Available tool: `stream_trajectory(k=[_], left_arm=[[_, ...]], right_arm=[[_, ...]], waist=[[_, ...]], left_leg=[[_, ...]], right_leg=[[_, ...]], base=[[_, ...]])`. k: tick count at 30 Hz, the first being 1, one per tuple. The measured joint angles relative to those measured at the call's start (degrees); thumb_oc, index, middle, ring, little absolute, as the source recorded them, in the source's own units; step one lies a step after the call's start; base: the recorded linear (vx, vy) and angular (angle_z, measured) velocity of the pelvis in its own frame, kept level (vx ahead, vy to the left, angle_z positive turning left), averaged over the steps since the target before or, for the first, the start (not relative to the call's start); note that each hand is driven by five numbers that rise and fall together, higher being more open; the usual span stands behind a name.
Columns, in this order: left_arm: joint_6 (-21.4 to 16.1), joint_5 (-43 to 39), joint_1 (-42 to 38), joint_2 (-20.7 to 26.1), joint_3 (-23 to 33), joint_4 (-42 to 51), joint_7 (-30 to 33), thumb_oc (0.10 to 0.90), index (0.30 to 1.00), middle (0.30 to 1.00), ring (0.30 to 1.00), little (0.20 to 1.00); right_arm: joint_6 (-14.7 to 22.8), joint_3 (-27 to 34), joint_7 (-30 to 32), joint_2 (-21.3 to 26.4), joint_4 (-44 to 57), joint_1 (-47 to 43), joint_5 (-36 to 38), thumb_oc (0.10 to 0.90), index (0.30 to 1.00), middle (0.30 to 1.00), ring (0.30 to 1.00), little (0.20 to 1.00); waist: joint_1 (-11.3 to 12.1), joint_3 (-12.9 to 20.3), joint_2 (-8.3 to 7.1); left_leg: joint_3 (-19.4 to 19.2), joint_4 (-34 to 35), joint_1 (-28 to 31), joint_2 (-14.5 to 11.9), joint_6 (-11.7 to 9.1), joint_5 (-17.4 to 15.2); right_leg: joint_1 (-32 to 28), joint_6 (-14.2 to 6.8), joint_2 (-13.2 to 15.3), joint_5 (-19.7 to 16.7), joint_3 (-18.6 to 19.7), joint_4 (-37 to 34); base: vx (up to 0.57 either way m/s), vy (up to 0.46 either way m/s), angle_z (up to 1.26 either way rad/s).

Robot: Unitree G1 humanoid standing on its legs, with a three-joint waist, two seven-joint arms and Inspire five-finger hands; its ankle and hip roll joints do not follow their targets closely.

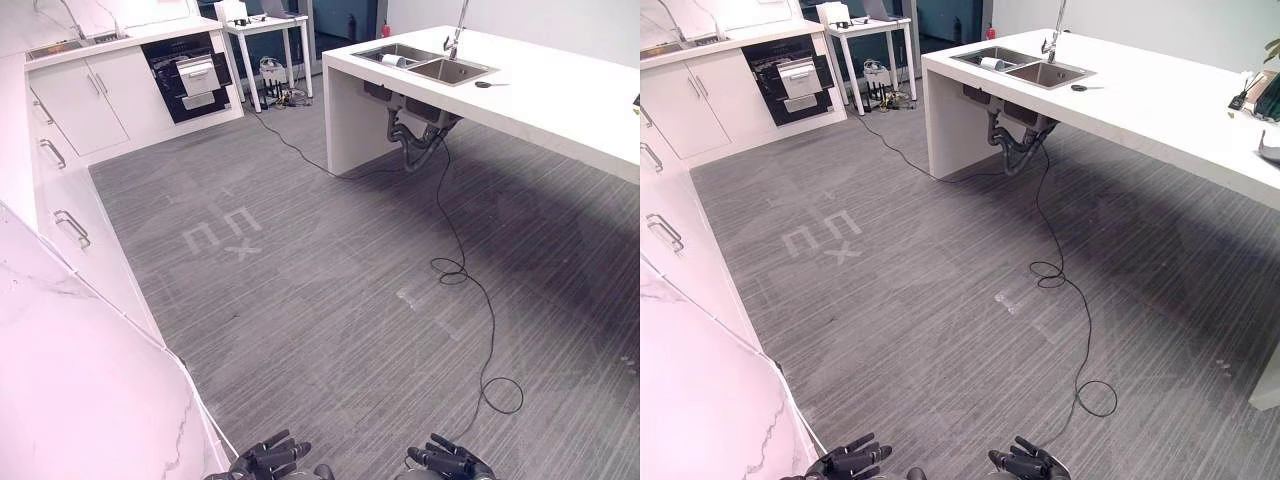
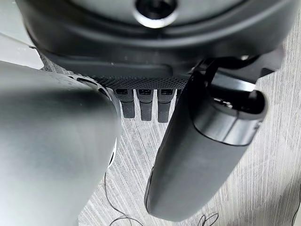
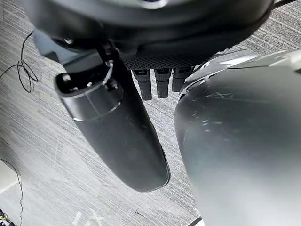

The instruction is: Place the dishes in the dishwasher.

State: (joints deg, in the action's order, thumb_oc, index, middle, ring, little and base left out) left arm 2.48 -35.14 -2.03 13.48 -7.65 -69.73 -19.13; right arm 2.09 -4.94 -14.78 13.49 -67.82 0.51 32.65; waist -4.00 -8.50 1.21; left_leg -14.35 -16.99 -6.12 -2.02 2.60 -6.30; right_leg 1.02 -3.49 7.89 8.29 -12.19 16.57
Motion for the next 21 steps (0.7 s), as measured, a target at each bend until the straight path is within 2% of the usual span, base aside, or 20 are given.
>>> stream_trajectory(k=[2,9,10,12,13,14,15,17,18,19,21], left_arm=[[0.4,-3.1,0.6,-0.4,0.5,0.1,0.1,0.8,0.9,0.9,0.9,0.9],[0.6,-2.7,1.2,0.5,-0.4,3.0,0.1,0.8,0.9,0.9,0.9,0.9],[-0.3,-2.2,1.2,0.8,-1.6,3.0,0.4,0.8,0.9,0.9,0.9,0.9],[-0.4,-2.1,1.2,0.8,-1.6,3.0,1.0,0.8,0.9,0.9,0.9,0.9],[-0.4,-1.5,1.3,1.2,-1.3,3.7,0.8,0.8,0.9,0.9,0.9,0.9],[-1.7,0.0,-0.4,1.5,-1.1,6.5,0.0,0.8,0.9,0.9,0.9,0.9],[-2.2,0.3,-1.1,0.9,-1.2,7.4,-0.8,0.8,0.9,0.9,0.9,0.9],[-3.0,0.5,-3.2,-0.1,-0.6,7.4,-2.8,0.8,0.9,0.9,0.9,0.9],[-2.9,0.7,-3.7,-0.5,0.2,6.7,-2.8,0.8,0.9,0.9,0.9,0.9],[-2.8,0.7,-4.4,-0.1,1.3,5.7,-3.0,0.8,0.9,0.9,0.9,0.9],[-2.6,2.2,-5.8,0.4,1.3,3.5,-2.9,0.8,0.9,0.9,0.9,0.9]], right_arm=[[0.1,-1.5,0.3,-0.2,0.0,-0.7,-0.9,0.8,0.9,0.9,0.9,0.9],[0.5,-3.2,0.3,0.1,0.4,-1.1,-0.8,0.8,0.9,0.9,0.9,0.9],[0.5,-3.5,0.4,0.2,1.1,-1.1,-0.9,0.8,0.9,0.9,0.9,0.9],[0.7,-3.6,0.4,0.3,2.7,-1.2,-0.9,0.8,0.9,0.9,0.9,0.9],[0.9,-3.9,0.6,0.3,2.6,-1.3,-0.9,0.8,0.9,0.9,0.9,0.9],[1.2,-3.9,0.7,1.2,1.8,-2.0,-0.6,0.8,0.9,0.9,0.9,0.9],[1.1,-3.8,0.8,2.5,1.9,-2.4,-0.6,0.8,0.9,0.9,0.9,0.9],[1.0,-3.5,1.1,5.2,1.8,-3.4,-0.6,0.8,0.9,0.9,0.9,0.9],[0.9,-3.3,1.2,5.5,1.8,-3.5,-0.4,0.8,0.9,0.9,0.9,0.9],[1.1,-3.3,1.1,5.5,2.0,-4.1,-0.2,0.8,0.9,0.9,0.9,0.9],[0.7,-3.2,1.1,5.3,1.4,-3.9,0.4,0.8,0.9,0.9,0.9,0.9]], waist=[[-0.2,0.0,-0.06],[0.2,-0.1,0.07],[0.2,-0.3,-0.06],[0.3,-1.3,-0.33],[1.1,-2.4,-1.02],[1.9,-5.1,-1.47],[2.8,-6.0,-0.33],[2.9,-7.9,3.29],[2.9,-8.4,4.02],[2.8,-8.5,3.54],[2.6,-9.1,2.26]], left_leg=[[0.6,0.0,-0.1,-0.3,-0.4,0.2],[2.3,0.7,-0.7,-1.5,-1.7,1.8],[2.2,2.5,0.4,-1.5,-2.1,2.9],[2.0,5.3,2.4,-1.4,-3.4,4.8],[2.1,4.1,2.6,-1.4,-4.8,5.6],[5.9,-5.7,-5.1,-1.5,-9.2,3.0],[6.7,-4.3,-8.1,-2.0,-9.6,2.9],[6.6,0.3,-11.8,-3.5,-8.9,3.7],[6.2,1.7,-12.5,-4.7,-8.7,4.3],[3.9,2.1,-12.7,-5.7,-8.0,4.9],[1.9,2.3,-10.4,-5.2,-6.3,5.2]], right_leg=[[0.4,0.4,-0.1,1.1,-0.4,1.4],[0.5,2.1,-1.8,1.9,-2.1,1.5],[0.5,2.7,-2.0,2.3,-2.0,1.9],[0.6,3.5,-2.7,3.8,-1.5,3.4],[0.6,4.5,-2.7,5.1,1.0,4.5],[0.0,5.0,-3.2,5.3,1.5,4.7],[0.0,5.0,-3.8,5.3,1.4,4.3],[-1.2,5.9,-5.9,5.0,0.8,3.7],[-2.3,5.9,-6.6,5.8,0.6,3.6],[-3.6,5.9,-6.7,6.2,0.8,3.1],[-7.2,4.3,-6.7,7.1,2.3,0.9]], base=[[0.03,-0.25,0.13],[0.04,-0.098,0.09],[0.17,-0.076,-0.08],[0.3,0.065,-0.07],[0.39,0.281,0.28],[0.29,0.222,0.39],[0.3,0.201,0.48],[0.25,0.178,0.17],[0.3,0.258,-0.27],[0.42,0.391,-0.37],[0.5,0.45,-0.29]])
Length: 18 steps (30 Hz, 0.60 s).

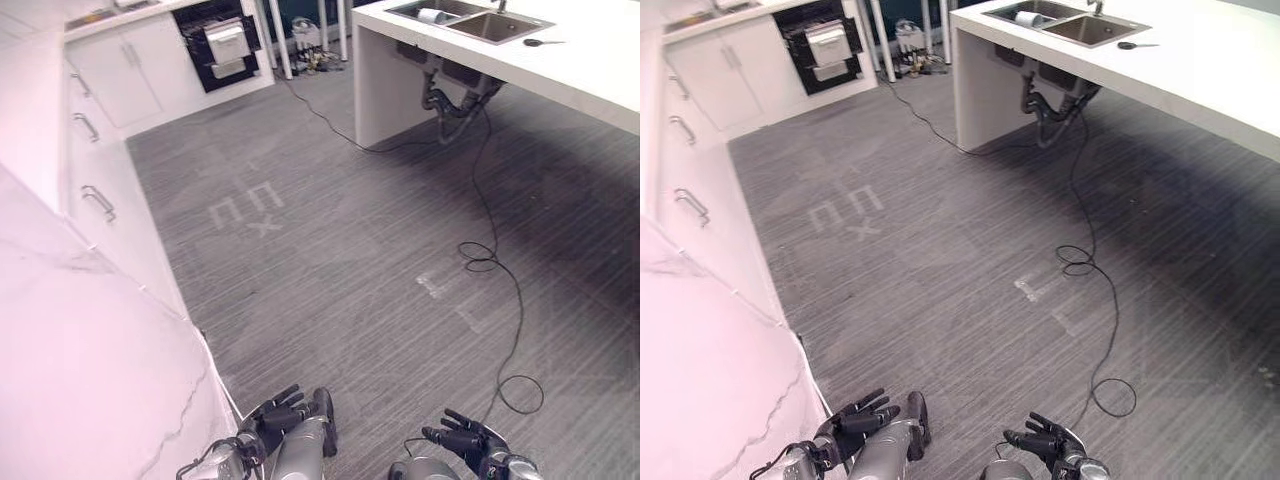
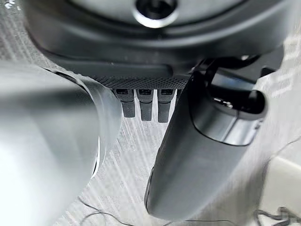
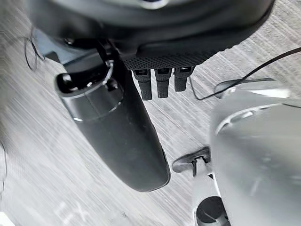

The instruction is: Place the dishes in the dishwasher.

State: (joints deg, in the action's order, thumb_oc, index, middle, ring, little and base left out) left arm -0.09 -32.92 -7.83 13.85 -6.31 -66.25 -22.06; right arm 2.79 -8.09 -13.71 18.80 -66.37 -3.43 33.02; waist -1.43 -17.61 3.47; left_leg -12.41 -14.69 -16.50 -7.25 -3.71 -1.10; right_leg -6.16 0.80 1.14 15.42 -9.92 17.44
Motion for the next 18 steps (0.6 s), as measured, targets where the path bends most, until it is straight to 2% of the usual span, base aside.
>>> stream_trajectory(k=[1,2,3,4,5,6,7,9,11,12,13,14,15,16,17,18], left_arm=[[-0.2,-0.1,0.2,0.0,0.4,-0.8,0.0,0.8,0.9,0.9,0.9,0.9],[-0.4,0.0,0.2,0.2,0.7,-1.3,0.1,0.8,0.9,0.9,0.9,0.9],[-0.3,0.1,0.3,0.6,0.6,-1.2,0.0,0.8,0.9,0.9,0.9,0.9],[0.1,0.7,0.2,1.2,-0.4,-1.1,0.0,0.8,0.9,0.9,0.9,0.9],[0.4,1.7,-0.4,1.7,-0.6,-1.3,0.2,0.8,0.9,0.9,0.9,0.9],[1.1,2.0,-0.9,1.8,-0.9,-1.3,0.2,0.8,0.9,0.9,0.9,0.9],[1.5,2.1,-0.8,1.7,-1.8,-1.4,0.0,0.8,0.9,0.9,0.9,0.9],[1.5,2.2,-2.3,1.8,-4.2,-1.3,-0.4,0.8,0.9,0.9,0.9,0.9],[1.2,1.9,-2.4,1.5,-5.8,0.7,-0.7,0.8,0.9,0.9,0.9,0.9],[1.3,1.7,-2.4,0.7,-6.2,0.8,-0.7,0.8,0.9,0.9,0.9,0.9],[1.3,1.7,-2.3,0.4,-6.4,0.8,-0.7,0.8,0.9,0.9,0.9,0.9],[1.4,1.7,-2.4,0.3,-7.0,0.5,-0.8,0.8,0.9,0.9,0.9,0.9],[1.6,1.8,-2.3,0.2,-7.1,0.4,-0.9,0.8,0.9,0.9,0.9,0.9],[1.6,1.8,-2.2,0.1,-7.0,0.3,-0.9,0.8,0.9,0.9,0.9,0.9],[1.7,1.8,-2.0,-0.5,-7.0,0.1,-0.9,0.8,0.9,0.9,0.9,0.9],[1.4,1.9,-2.1,-1.1,-6.7,-1.0,-1.0,0.8,0.9,0.9,0.9,0.9]], right_arm=[[-0.1,0.6,-0.1,-0.7,-1.5,-0.5,0.3,0.8,0.9,0.9,0.9,0.9],[-0.1,1.2,0.0,-1.5,-2.5,-0.6,0.3,0.8,0.9,0.9,0.9,0.9],[0.0,1.4,0.0,-2.1,-2.5,-0.2,0.2,0.8,0.9,0.9,0.9,0.9],[0.2,1.4,0.0,-2.7,-1.2,0.7,0.2,0.8,0.9,0.9,0.9,0.9],[0.3,1.4,0.3,-3.5,-0.8,0.3,0.3,0.8,0.9,0.9,0.9,0.9],[0.3,1.4,0.5,-4.1,0.2,0.2,0.3,0.8,0.9,0.9,0.9,0.9],[0.5,1.2,0.5,-4.7,1.3,0.3,0.4,0.8,0.9,0.9,0.9,0.9],[1.2,0.3,0.3,-5.9,4.3,0.8,0.9,0.8,0.9,0.9,0.9,0.9],[1.7,-0.8,-0.1,-6.3,5.3,-0.8,0.8,0.8,0.9,0.9,0.9,0.9],[2.8,-1.1,-0.6,-6.3,5.4,-2.5,0.9,0.8,0.9,0.9,0.9,0.9],[3.4,-1.1,-0.8,-6.1,5.5,-2.8,1.0,0.8,0.9,0.9,0.9,0.9],[3.5,-1.1,-1.0,-6.0,5.4,-2.8,1.0,0.8,0.9,0.9,0.9,0.9],[3.4,-1.0,-1.1,-5.9,5.4,-2.5,1.0,0.8,0.9,0.9,0.9,0.9],[3.4,-0.7,-1.2,-5.6,5.6,-2.0,1.0,0.8,0.9,0.9,0.9,0.9],[3.3,-0.5,-1.4,-4.7,5.7,-1.3,1.0,0.8,0.9,0.9,0.9,0.9],[3.2,-0.6,-1.7,-4.6,5.5,-1.1,0.9,0.8,0.9,0.9,0.9,0.9]], waist=[[0.1,-0.3,-1.24],[0.6,0.0,-2.72],[1.1,0.6,-3.8],[0.9,1.7,-4.94],[-0.2,1.7,-5.62],[-1.0,1.7,-5.27],[-1.7,1.6,-4.79],[-2.0,1.5,-4.64],[-2.3,1.4,-2.91],[-2.6,1.4,-1.19],[-3.2,1.5,-0.26],[-3.6,1.5,0.08],[-4.2,1.5,0.09],[-4.7,1.5,0.16],[-4.8,1.3,0.69],[-4.5,0.9,-0.62]], left_leg=[[0.0,0.4,2.6,1.2,1.4,-0.4],[0.2,0.9,3.9,2.6,4.0,0.4],[0.0,0.8,4.8,4.0,5.3,0.6],[0.3,-0.3,5.0,5.3,7.8,2.5],[0.3,-1.7,4.9,5.8,9.3,1.0],[0.6,-2.7,5.0,5.6,10.1,0.3],[1.0,-3.3,5.8,5.6,11.1,-0.4],[0.9,-3.2,7.7,6.7,12.4,-1.6],[-0.9,-1.6,10.3,7.1,13.2,-3.6],[-1.4,0.5,12.2,7.9,12.5,-4.1],[-1.0,2.3,13.8,8.6,12.0,-4.3],[-0.6,3.1,14.7,9.3,12.0,-4.3],[-0.1,3.9,15.8,10.1,10.6,-5.1],[0.1,4.4,16.3,10.7,10.2,-5.4],[0.0,5.2,17.0,11.8,10.1,-5.5],[-0.6,3.1,16.4,12.3,2.6,-8.9]], right_leg=[[-2.6,-1.0,0.5,0.4,0.9,-1.7],[-3.9,-1.6,2.0,1.2,1.7,-2.5],[-4.8,-2.1,3.0,1.6,2.7,-3.1],[-6.4,-4.2,3.5,0.8,2.6,-4.4],[-6.1,-5.4,4.1,-0.4,2.2,-2.9],[-4.8,-5.9,4.3,-2.5,1.7,0.3],[-2.0,-6.1,4.6,-3.9,1.7,7.6],[6.5,-6.4,5.6,-4.3,1.5,26.7],[13.6,-6.1,5.6,-4.2,-1.6,34.0],[17.5,-5.5,3.9,-3.0,-2.2,31.3],[18.1,-5.1,2.0,-2.4,-1.6,26.1],[18.0,-5.1,1.0,-2.4,-1.6,21.2],[17.8,-4.4,0.7,-2.7,-2.2,15.3],[17.6,-3.6,0.7,-3.3,-2.8,10.1],[19.2,-2.8,1.0,-6.0,-3.3,0.7],[20.8,-3.5,2.5,-9.1,-2.0,-3.2]], base=[[0.39,0.309,-0.27],[0.3,0.243,-0.39],[0.27,0.26,-0.37],[0.22,0.272,-0.21],[0.17,0.269,0.04],[0.1,0.188,0.14],[0.09,0.175,0.11],[0.09,0.15,0.2],[0.16,0.033,-0.1],[0.26,-0.058,-0.24],[0.27,-0.09,-0.02],[0.19,-0.074,0.24],[0.16,-0.079,0.32],[0.24,-0.149,0.28],[0.27,-0.17,0.09],[0.37,-0.233,0.18]])
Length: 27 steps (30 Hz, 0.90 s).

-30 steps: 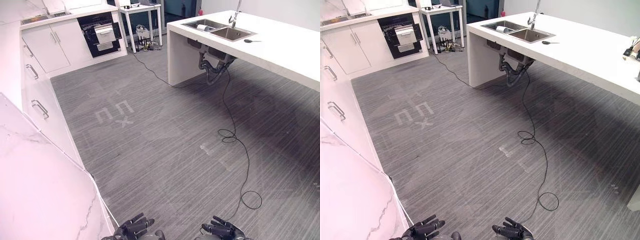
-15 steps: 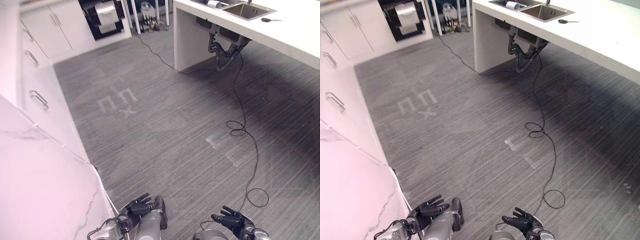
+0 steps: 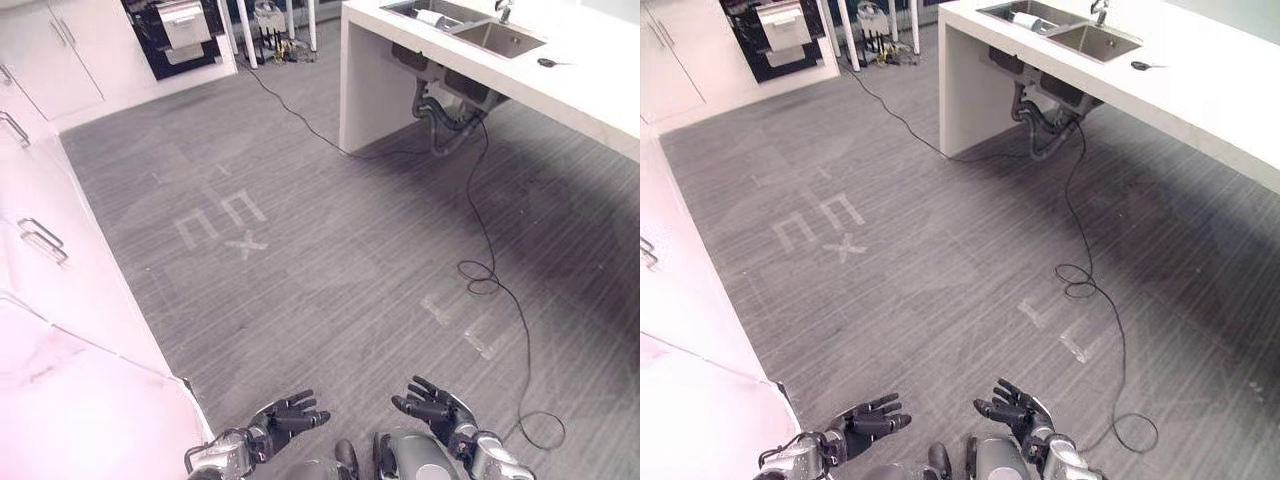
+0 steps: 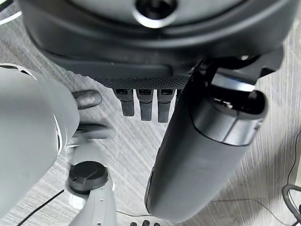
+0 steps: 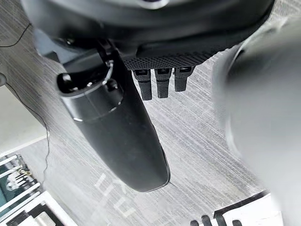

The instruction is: Place the dishes in the dishwasher.

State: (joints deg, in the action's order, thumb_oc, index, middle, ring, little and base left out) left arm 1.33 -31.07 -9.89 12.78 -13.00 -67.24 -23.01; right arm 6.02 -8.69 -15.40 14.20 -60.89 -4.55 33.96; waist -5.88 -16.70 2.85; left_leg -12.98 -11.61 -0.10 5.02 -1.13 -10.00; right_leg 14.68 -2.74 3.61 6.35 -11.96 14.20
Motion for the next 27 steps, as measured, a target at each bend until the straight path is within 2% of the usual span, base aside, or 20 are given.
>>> stream_trajectory(k=[1,2,3,4,7,8,9,10,11,12,14,15,17,18,21,22,23,24,26,27], left_arm=[[0.1,0.1,0.1,1.1,0.9,-0.3,-0.3,0.8,0.9,0.9,0.9,0.9],[-0.1,0.2,0.7,0.6,0.7,-0.3,-0.3,0.8,0.9,0.9,0.9,0.9],[-0.2,0.2,1.9,0.5,0.7,-0.8,0.1,0.8,0.9,0.9,0.9,0.9],[-1.1,0.3,2.6,0.3,1.0,-0.9,0.1,0.8,0.9,0.9,0.9,0.9],[-1.1,0.4,4.8,-0.3,1.1,1.0,0.0,0.8,0.9,0.9,0.9,0.9],[0.2,0.6,7.7,-0.8,1.0,0.9,0.0,0.8,0.9,0.9,0.9,0.9],[0.1,0.6,8.8,-0.6,1.1,1.1,0.0,0.8,0.9,0.9,0.9,0.9],[-0.1,0.9,8.9,-1.7,2.4,1.4,0.4,0.8,0.9,0.9,0.9,0.9],[-0.3,0.8,9.4,-2.4,3.6,1.9,0.4,0.8,0.9,0.9,0.9,0.9],[-1.0,0.5,9.1,-2.5,4.1,3.0,0.2,0.8,0.9,0.9,0.9,0.9],[-1.7,0.5,7.3,-0.6,4.9,4.9,-0.3,0.8,0.9,0.9,0.9,0.9],[-2.2,0.5,5.7,1.3,5.0,6.5,-1.0,0.8,0.9,0.9,0.9,0.9],[-2.1,0.5,6.4,2.7,3.5,5.7,-1.1,0.8,0.9,0.9,0.9,0.9],[-2.2,0.5,6.6,2.0,3.7,4.7,-1.1,0.8,0.9,0.9,0.9,0.9],[-6.5,-0.4,5.4,1.3,7.1,6.8,-2.6,0.8,0.9,0.9,0.9,0.9],[-6.6,-0.2,3.8,1.4,8.7,7.0,-2.0,0.8,0.9,0.9,0.9,0.9],[-5.3,0.2,5.6,1.6,6.9,6.3,-1.9,0.8,0.9,0.9,0.9,0.9],[-5.4,0.4,6.3,1.8,6.3,4.6,-1.4,0.8,0.9,0.9,0.9,0.9],[-4.8,0.5,5.4,1.4,7.8,2.8,-1.3,0.8,0.9,0.9,0.9,0.9],[-3.7,1.3,4.0,1.0,7.4,0.6,-1.3,0.8,0.9,0.9,0.9,0.9]], right_arm=[[0.0,0.7,-1.0,-0.7,-0.3,-0.1,0.0,0.8,0.9,0.9,0.9,0.9],[1.7,2.3,-1.8,-0.7,0.9,1.1,0.6,0.8,0.9,0.9,0.9,0.9],[1.7,4.2,-1.8,-0.7,0.8,0.2,0.5,0.8,0.9,0.9,0.9,0.9],[1.5,5.4,-1.6,-0.5,0.4,-0.2,0.5,0.8,0.9,0.9,0.9,0.9],[-1.2,4.5,-1.7,-0.1,-0.1,1.6,0.5,0.8,0.9,0.9,0.9,0.9],[-1.7,2.0,-1.5,-0.1,-2.8,2.3,0.5,0.8,0.9,0.9,0.9,0.9],[-1.7,1.2,-1.5,-0.1,-2.6,3.0,0.5,0.8,0.9,0.9,0.9,0.9],[-1.6,1.1,-1.2,0.9,-2.4,2.5,0.5,0.8,0.9,0.9,0.9,0.9],[-1.2,0.9,-1.3,2.6,-2.0,1.7,0.5,0.8,0.9,0.9,0.9,0.9],[-0.5,0.3,-1.1,4.0,-1.7,1.0,0.5,0.8,0.9,0.9,0.9,0.9],[-0.2,-0.2,-0.8,3.8,0.0,-0.5,0.5,0.8,0.9,0.9,0.9,0.9],[-0.2,1.2,-0.5,3.0,-0.5,-1.0,0.6,0.8,0.9,0.9,0.9,0.9],[-0.5,0.1,-0.5,2.9,-0.5,-1.3,0.7,0.8,0.9,0.9,0.9,0.9],[-0.6,-0.2,-0.5,3.1,-0.7,-0.9,1.0,0.8,0.9,0.9,0.9,0.9],[-1.1,-2.3,-0.5,3.0,-3.8,-1.6,2.1,0.8,0.9,0.9,0.9,0.9],[-1.4,-2.3,-0.5,2.7,-5.8,-1.2,2.1,0.8,0.9,0.9,0.9,0.9],[-1.3,-2.2,-0.6,3.2,-5.6,2.4,2.2,0.8,0.9,0.9,0.9,0.9],[-1.2,-1.7,-0.3,2.7,-5.1,4.2,2.2,0.8,0.9,0.9,0.9,0.9],[-1.0,-1.0,-0.4,3.4,-5.3,1.0,2.1,0.8,0.9,0.9,0.9,0.9],[-0.6,-0.7,-0.4,3.2,-5.2,1.0,2.1,0.8,0.9,0.9,0.9,0.9]], waist=[[-1.2,-0.3,-2.84],[-2.2,-0.4,-2.5],[-2.0,-0.9,-4.11],[-2.4,-1.0,-3.57],[-1.8,-0.5,-2.25],[-2.2,0.6,-0.68],[-1.8,2.4,-1.5],[-1.7,3.6,-1.4],[-0.4,4.7,-1.29],[0.6,5.6,0.26],[2.0,5.1,-1.36],[3.4,4.2,-2.85],[2.6,3.4,-4.38],[2.0,3.1,-3.73],[5.1,2.4,-2.83],[5.6,0.1,-4.06],[3.8,0.9,-2.46],[3.3,1.0,-2.47],[2.5,0.4,-3.09],[1.2,0.5,-3.06]], left_leg=[[0.3,-8.6,-2.9,0.5,11.0,-3.5],[2.4,-9.0,-2.7,-0.1,10.8,-4.8],[1.7,-10.3,-1.7,1.4,8.5,-6.3],[1.8,-10.8,-1.3,1.6,9.2,-7.0],[5.0,-5.3,5.4,1.6,8.4,-7.4],[6.4,0.8,14.4,-0.2,5.5,-7.3],[6.1,-1.1,15.5,0.2,4.4,-7.5],[5.4,-8.9,13.2,0.2,-0.8,-5.5],[5.2,-22.1,7.9,-0.1,-2.8,-0.7],[6.1,-38.3,-0.9,-2.2,-1.8,2.1],[8.4,-54.2,-14.9,-4.0,-0.3,4.7],[6.6,-50.9,-20.5,-4.6,3.1,3.2],[3.1,-10.2,-18.0,-1.3,5.2,4.3],[3.0,0.2,-17.2,-0.2,5.9,6.3],[8.7,0.5,-29.6,-0.2,2.6,8.8],[6.2,-2.6,-30.5,-0.2,4.8,8.8],[4.7,-4.1,-25.4,-1.2,10.9,3.9],[3.4,-1.9,-20.2,-1.8,14.1,6.0],[1.6,-4.3,-18.7,-0.3,15.2,8.6],[1.9,-6.6,-16.5,1.6,12.0,10.1]], right_leg=[[2.1,-3.7,4.3,-2.3,3.1,-1.0],[4.3,-7.1,6.1,-4.5,4.4,0.7],[6.4,-7.4,8.3,-5.8,6.2,2.3],[6.6,-6.3,8.4,-6.2,6.6,3.0],[3.0,-0.3,2.6,-4.8,1.5,7.2],[-3.5,6.6,-4.1,-0.1,-0.4,9.6],[-6.2,9.1,-5.4,0.7,-0.4,7.4],[-8.7,9.9,-4.8,3.1,-0.1,6.7],[-11.6,9.8,-4.3,2.9,1.2,5.0],[-13.0,10.8,-5.6,3.5,1.7,4.7],[-15.9,12.8,-6.3,5.4,3.0,3.3],[-19.5,10.5,-6.0,5.6,4.6,0.2],[-26.7,6.7,-5.7,5.8,5.8,-5.1],[-28.6,5.1,-6.9,6.8,5.4,-5.2],[-31.5,2.1,-10.2,9.5,9.6,-8.4],[-35.7,1.7,-10.3,9.7,9.7,-8.2],[-37.4,1.6,-12.6,9.7,9.7,-1.3],[-36.6,0.9,-11.7,14.7,9.7,6.8],[-31.8,0.9,-6.7,18.9,9.9,2.8],[-35.6,3.3,-5.5,17.4,9.7,2.3]], base=[[0.34,-0.211,0.34],[0.38,-0.245,0.17],[0.33,-0.25,0.05],[0.3,-0.246,-0.08],[0.54,-0.391,0.44],[0.62,-0.435,0.28],[0.48,-0.375,0.22],[0.44,-0.378,-0.01],[0.32,-0.328,-0.2],[0.34,-0.291,-0.39],[0.38,-0.102,-0.24],[0.32,0.065,-0.31],[0.33,0.111,-0.55],[0.47,0.15,-0.43],[0.4,0.12,-0.78],[0.43,0.197,-0.87],[0.51,0.286,-0.55],[0.63,0.4,-0.8],[0.55,0.353,-1.02],[0.38,0.279,-0.38]])
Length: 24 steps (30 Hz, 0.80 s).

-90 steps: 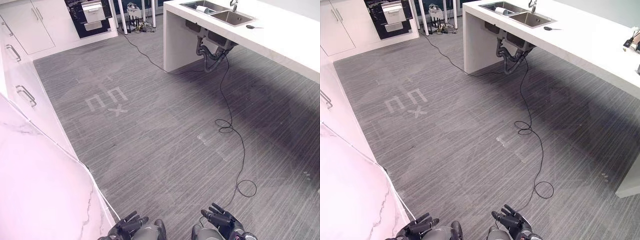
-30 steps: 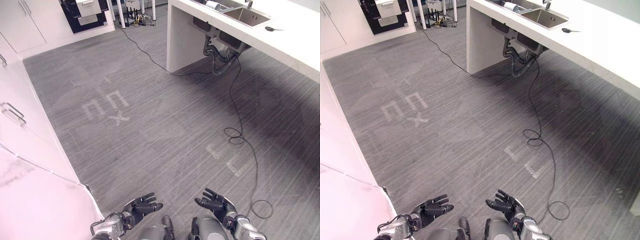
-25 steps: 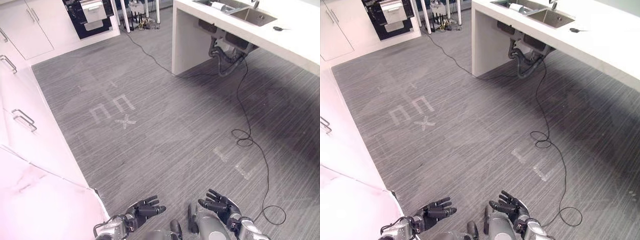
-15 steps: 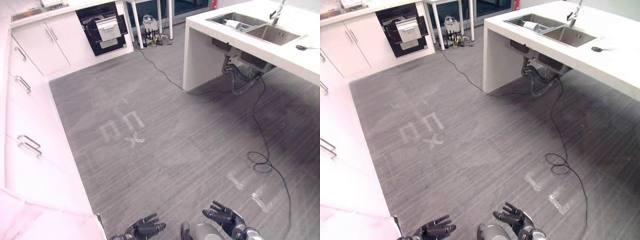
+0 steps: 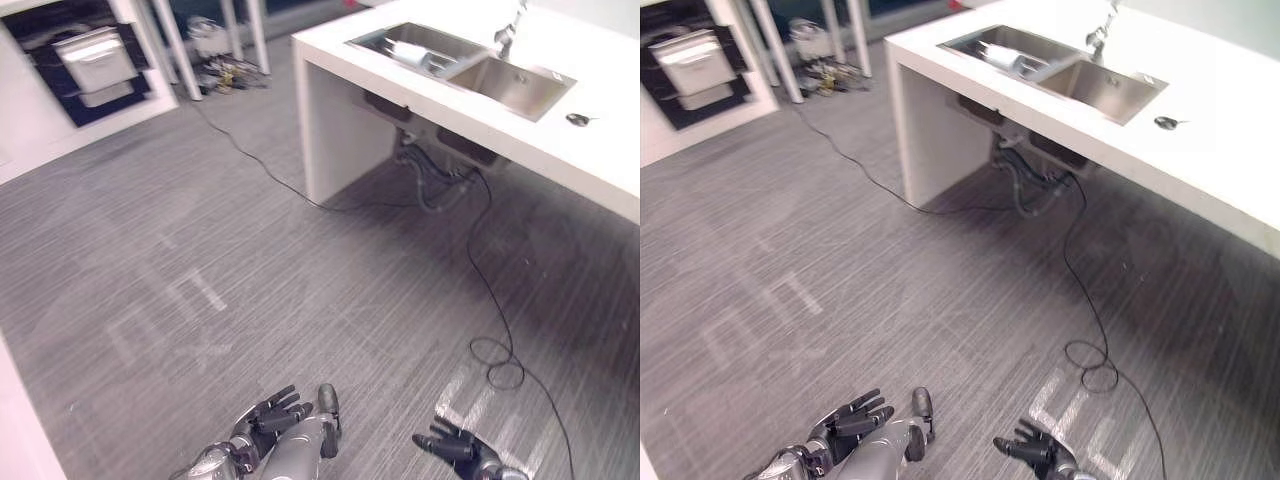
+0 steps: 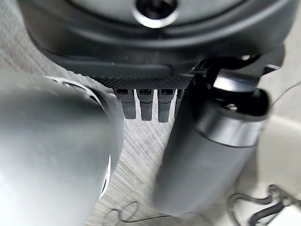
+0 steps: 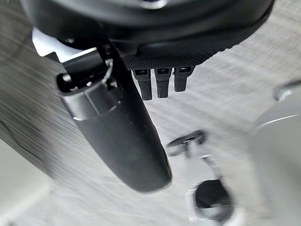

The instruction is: Place the dishes in the dishwasher.

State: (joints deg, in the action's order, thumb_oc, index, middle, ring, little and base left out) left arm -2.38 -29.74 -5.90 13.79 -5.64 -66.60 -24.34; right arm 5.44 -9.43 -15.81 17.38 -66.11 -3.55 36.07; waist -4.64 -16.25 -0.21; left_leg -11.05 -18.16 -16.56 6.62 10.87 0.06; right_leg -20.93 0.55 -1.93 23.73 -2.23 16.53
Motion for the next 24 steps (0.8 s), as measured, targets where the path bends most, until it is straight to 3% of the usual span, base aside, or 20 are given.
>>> stream_trajectory(k=[2,3,6,7,8,9,10,11,12,13,15,16,17,18,19,20,21,22,23,24], left_arm=[[0.5,1.2,-2.2,-0.8,-2.1,-0.3,-0.1,0.8,0.9,0.9,0.9,0.9],[1.4,1.6,-2.7,-0.3,-3.4,0.4,-0.3,0.8,0.9,0.9,0.9,0.9],[3.3,1.8,-3.3,1.9,-5.9,0.0,0.3,0.8,0.9,0.9,0.9,0.9],[3.1,1.6,-2.2,1.0,-5.7,0.3,0.9,0.8,0.9,0.9,0.9,0.9],[3.3,1.4,-1.6,-0.4,-5.4,-0.2,1.3,0.8,0.9,0.9,0.9,0.9],[3.7,1.6,-1.8,0.5,-6.5,-0.2,0.6,0.8,0.9,0.9,0.9,0.9],[4.0,1.9,-2.0,0.6,-6.6,-0.4,1.7,0.8,0.9,0.9,0.9,0.9],[4.0,1.9,-2.6,0.5,-6.9,-0.6,1.5,0.8,0.9,0.9,0.9,0.9],[3.7,1.9,-3.1,0.3,-6.7,-0.7,1.3,0.8,0.9,0.9,0.9,0.9],[3.7,1.9,-2.9,-0.4,-6.3,-1.3,1.5,0.8,0.9,0.9,0.9,0.9],[3.0,2.2,2.1,-4.0,-4.2,-2.9,2.1,0.8,0.9,0.9,0.9,0.9],[2.4,1.9,1.2,-4.6,-4.0,-2.2,2.3,0.8,0.9,0.9,0.9,0.9],[2.2,1.9,0.9,-3.2,-4.4,0.0,2.4,0.8,0.9,0.9,0.9,0.9],[1.9,1.9,2.1,-1.3,-3.8,1.6,2.6,0.8,0.9,0.9,0.9,0.9],[2.1,1.9,1.9,-1.3,-3.8,1.5,2.6,0.8,0.9,0.9,0.9,0.9],[2.2,1.9,1.2,-2.3,-3.7,1.1,2.7,0.8,0.9,0.9,0.9,0.9],[2.4,1.9,-0.5,-2.0,-4.0,-0.3,2.6,0.8,0.9,0.9,0.9,0.9],[2.4,1.9,-0.7,-1.8,-4.1,-0.3,2.6,0.8,0.9,0.9,0.9,0.9],[2.2,1.8,-1.1,-0.8,-4.2,1.5,2.8,0.8,0.9,0.9,0.9,0.9],[2.2,1.6,-0.6,-1.3,-4.4,2.2,2.5,0.8,0.9,0.9,0.9,0.9]], right_arm=[[0.3,0.2,0.2,-1.1,1.7,1.2,0.0,0.8,0.9,0.9,0.9,0.9],[0.4,-0.1,-0.1,-1.6,2.6,1.5,-0.1,0.8,0.9,0.9,0.9,0.9],[1.7,-1.0,0.7,-4.3,5.7,0.1,-0.1,0.8,0.9,0.9,0.9,0.9],[2.1,-1.0,0.4,-4.3,5.6,-0.9,-0.6,0.8,0.9,0.9,0.9,0.9],[2.8,-1.4,0.3,-3.5,5.4,-1.6,-1.5,0.8,0.9,0.9,0.9,0.9],[5.0,-1.0,0.1,-2.7,7.5,-0.8,-1.8,0.8,0.9,0.9,0.9,0.9],[4.4,-0.8,0.4,-2.2,7.0,-1.0,-1.8,0.8,0.9,0.9,0.9,0.9],[4.2,-0.5,0.3,-1.4,6.9,0.1,-1.9,0.8,0.9,0.9,0.9,0.9],[3.7,1.1,-0.2,-1.2,6.1,1.3,-2.0,0.8,0.9,0.9,0.9,0.9],[3.8,2.4,-0.5,-1.5,5.7,0.8,-1.5,0.8,0.9,0.9,0.9,0.9],[3.5,1.4,0.0,-1.2,5.0,0.4,-2.1,0.8,0.9,0.9,0.9,0.9],[2.5,1.3,0.4,-0.8,2.9,0.7,-2.2,0.8,0.9,0.9,0.9,0.9],[1.1,0.9,0.8,-2.0,2.2,1.4,-2.3,0.8,0.9,0.9,0.9,0.9],[1.5,0.4,0.8,-3.5,3.5,1.0,-2.3,0.8,0.9,0.9,0.9,0.9],[2.5,-0.1,0.6,-2.9,4.7,0.7,-2.3,0.8,0.9,0.9,0.9,0.9],[3.0,-0.4,0.7,-1.8,5.6,-1.6,-2.2,0.8,0.9,0.9,0.9,0.9],[3.1,-0.3,0.9,-1.9,5.4,-2.1,-2.2,0.8,0.9,0.9,0.9,0.9],[3.0,-0.4,0.9,-1.9,5.2,-2.0,-2.2,0.8,0.9,0.9,0.9,0.9],[2.5,-0.5,0.9,-1.4,4.5,-1.5,-2.2,0.8,0.9,0.9,0.9,0.9],[2.3,-0.4,1.5,-0.5,3.6,-0.9,-2.2,0.8,0.9,0.9,0.9,0.9]], waist=[[-0.4,0.3,-1.12],[0.3,0.8,0.31],[0.4,0.4,0.24],[0.2,0.1,1.72],[-0.4,-0.4,2.66],[-2.1,-0.2,3.26],[-2.0,-0.6,2.2],[-3.7,-0.8,2.58],[-4.9,-1.5,1.13],[-5.0,-1.7,1.39],[-4.8,0.3,3.27],[-3.9,0.0,4.25],[-1.5,0.1,3.08],[0.3,0.3,1.29],[-0.3,0.9,2.28],[-0.4,1.3,2.79],[-1.0,1.3,1.43],[-1.0,1.3,1.09],[-0.1,0.8,-1.4],[0.6,1.3,-0.41]], left_leg=[[-1.3,0.8,2.0,1.2,-3.5,-1.5],[2.6,-1.6,2.8,0.8,2.2,-3.5],[2.5,1.1,11.3,3.0,2.4,-7.8],[1.7,4.0,14.1,3.1,0.8,-9.0],[0.1,1.2,14.2,2.1,-6.1,-12.6],[6.8,-11.3,10.6,-1.0,1.2,-20.3],[6.7,-8.4,13.2,0.0,-0.7,-19.7],[8.8,-5.3,14.8,0.8,-0.7,-18.7],[11.5,-1.8,18.2,3.8,-0.2,-17.5],[10.9,-1.1,20.3,4.4,-0.6,-17.7],[8.9,-7.7,23.6,5.6,-10.3,-16.9],[7.3,-14.2,22.7,4.4,-12.6,-19.1],[6.7,-12.4,22.0,-0.6,-13.1,-21.5],[6.9,-8.2,18.6,-6.9,-14.8,-19.8],[6.8,-3.3,16.9,-9.6,-14.2,-14.4],[7.3,-4.4,14.8,-8.5,-14.6,-9.7],[6.4,-13.0,10.8,-7.8,-16.3,-8.7],[6.3,-14.0,10.3,-7.6,-16.7,-8.5],[5.7,-22.2,7.7,-5.1,-17.3,-5.8],[5.3,-19.2,8.9,-5.3,-15.5,-8.9]], right_leg=[[0.9,2.9,2.7,-5.4,-0.9,2.4],[3.9,-1.1,1.6,-7.9,-0.8,8.4],[26.4,-9.8,3.1,-12.3,-0.2,46.0],[33.4,-8.9,3.6,-13.0,-1.9,50.2],[39.0,-5.8,5.7,-12.6,-5.7,45.0],[43.3,-7.0,7.8,-11.3,-5.3,29.4],[44.6,-5.8,7.7,-12.1,-5.1,15.5],[44.3,-4.8,7.3,-15.2,-5.5,0.5],[46.2,-4.4,8.4,-20.2,-5.3,-10.8],[47.2,-1.0,7.7,-22.0,-6.3,-9.6],[40.2,8.5,0.5,-22.3,-13.9,4.6],[32.9,10.7,-0.1,-24.0,-11.4,-1.9],[27.5,10.1,0.3,-23.4,-9.0,-5.8],[23.3,6.1,2.5,-22.3,-8.0,-5.2],[23.7,3.7,3.2,-20.7,-8.1,-2.3],[29.2,3.1,4.4,-13.5,-8.4,10.5],[29.2,5.4,2.7,-11.7,-8.0,9.4],[29.1,5.7,2.6,-11.6,-8.0,9.1],[25.9,7.1,3.7,-13.1,-7.0,5.1],[23.6,6.3,3.4,-13.6,-6.7,3.0]], base=[[0.28,0.275,0.32],[0.22,0.275,0.59],[0.27,0.241,-0.01],[0.26,0.024,-0.63],[0.27,-0.086,-0.41],[0.32,-0.173,-0.28],[0.35,-0.233,0.39],[0.25,-0.179,0.61],[0.32,-0.332,0.75],[0.28,-0.332,0.08],[0.34,-0.388,-0.04],[0.32,-0.307,0.87],[0.34,-0.293,0.81],[0.35,-0.331,0.26],[0.32,-0.324,-0.42],[0.25,-0.22,-0.04],[0.17,-0.049,-0.02],[0.12,0.022,0.41],[0.13,0.043,0.03],[0.12,0.061,-0.01]])
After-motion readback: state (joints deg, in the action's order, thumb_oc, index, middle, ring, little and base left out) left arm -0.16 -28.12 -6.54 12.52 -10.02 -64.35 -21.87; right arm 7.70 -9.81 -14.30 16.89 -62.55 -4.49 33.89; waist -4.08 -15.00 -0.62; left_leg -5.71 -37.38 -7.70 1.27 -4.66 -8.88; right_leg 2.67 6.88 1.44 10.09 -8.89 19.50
